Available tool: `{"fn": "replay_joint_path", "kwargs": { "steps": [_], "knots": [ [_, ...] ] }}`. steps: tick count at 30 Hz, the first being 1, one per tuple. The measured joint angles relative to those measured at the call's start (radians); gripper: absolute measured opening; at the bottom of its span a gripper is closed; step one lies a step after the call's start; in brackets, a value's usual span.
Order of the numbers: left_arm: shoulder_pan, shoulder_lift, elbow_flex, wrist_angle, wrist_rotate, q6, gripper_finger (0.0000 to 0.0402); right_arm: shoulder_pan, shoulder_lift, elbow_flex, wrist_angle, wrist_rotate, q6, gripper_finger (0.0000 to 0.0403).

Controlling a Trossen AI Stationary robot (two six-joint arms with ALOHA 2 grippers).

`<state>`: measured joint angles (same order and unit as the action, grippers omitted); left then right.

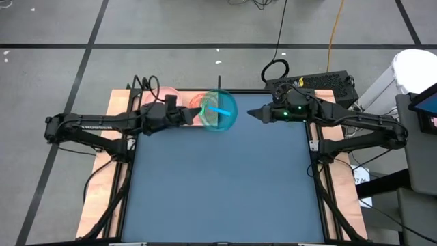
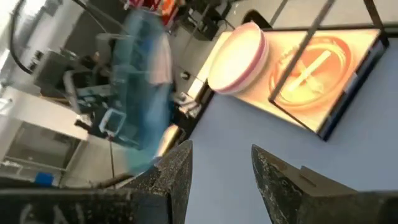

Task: Place and stack plates onto a shelf
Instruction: Stack the blue plate on top of the green plate on the shelf

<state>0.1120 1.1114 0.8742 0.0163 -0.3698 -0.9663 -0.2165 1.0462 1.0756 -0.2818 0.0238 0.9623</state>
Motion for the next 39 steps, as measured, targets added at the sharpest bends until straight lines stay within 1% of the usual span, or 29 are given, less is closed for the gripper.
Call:
{"fn": "replay_joint_path", "kwargs": {
  "steps": [7,10,13,17,19,22,24,26,29,31,34,39],
  "knots": [
    [0.056,-0.001,0.0,0.042,-0.016,0.004,0.0,0.002,0.06,0.004,0.175,0.001,0.046,0.0146],
    [0.076,-0.002,0.0,0.045,-0.023,0.007,0.0,-0.001,0.08,0.043,0.161,-0.001,0.028,0.0146],
    [0.089,-0.002,0.0,0.044,-0.027,0.003,0.0,-0.027,0.095,0.108,0.115,0.0,0.013,0.0146],
    [0.105,-0.002,0.0,0.023,-0.057,-0.004,0.0,-0.067,0.124,0.214,-0.022,0.007,-0.038,0.0146],
    [0.11,-0.002,0.0,0.021,-0.085,-0.004,0.0,-0.08,0.142,0.271,-0.09,0.023,-0.084,0.0146],
    [0.113,-0.002,0.0,0.021,-0.121,0.015,0.0,-0.098,0.165,0.344,-0.136,0.031,-0.198,0.0146],
    [0.113,-0.002,0.0,0.019,-0.148,0.023,0.0,-0.106,0.184,0.38,-0.127,0.031,-0.283,0.0146],
    [0.113,-0.002,0.0,0.02,-0.165,0.024,0.0,-0.106,0.202,0.397,-0.11,0.031,-0.406,0.0145],
    [0.112,-0.002,0.0,0.043,-0.182,0.055,0.0,-0.102,0.219,0.402,-0.025,0.028,-0.584,0.0139],
    [0.112,-0.002,0.0,0.065,-0.183,0.069,0.0,-0.1,0.231,0.403,0.003,0.029,-0.631,0.0133],
    [0.111,-0.002,0.0,0.066,-0.195,0.076,0.0,-0.101,0.254,0.403,0.001,0.028,-0.67,0.0125],
    [0.111,-0.002,0.0,0.071,-0.201,0.117,0.0,-0.101,0.288,0.402,0.03,0.028,-0.739,0.0124]
  ]
}}
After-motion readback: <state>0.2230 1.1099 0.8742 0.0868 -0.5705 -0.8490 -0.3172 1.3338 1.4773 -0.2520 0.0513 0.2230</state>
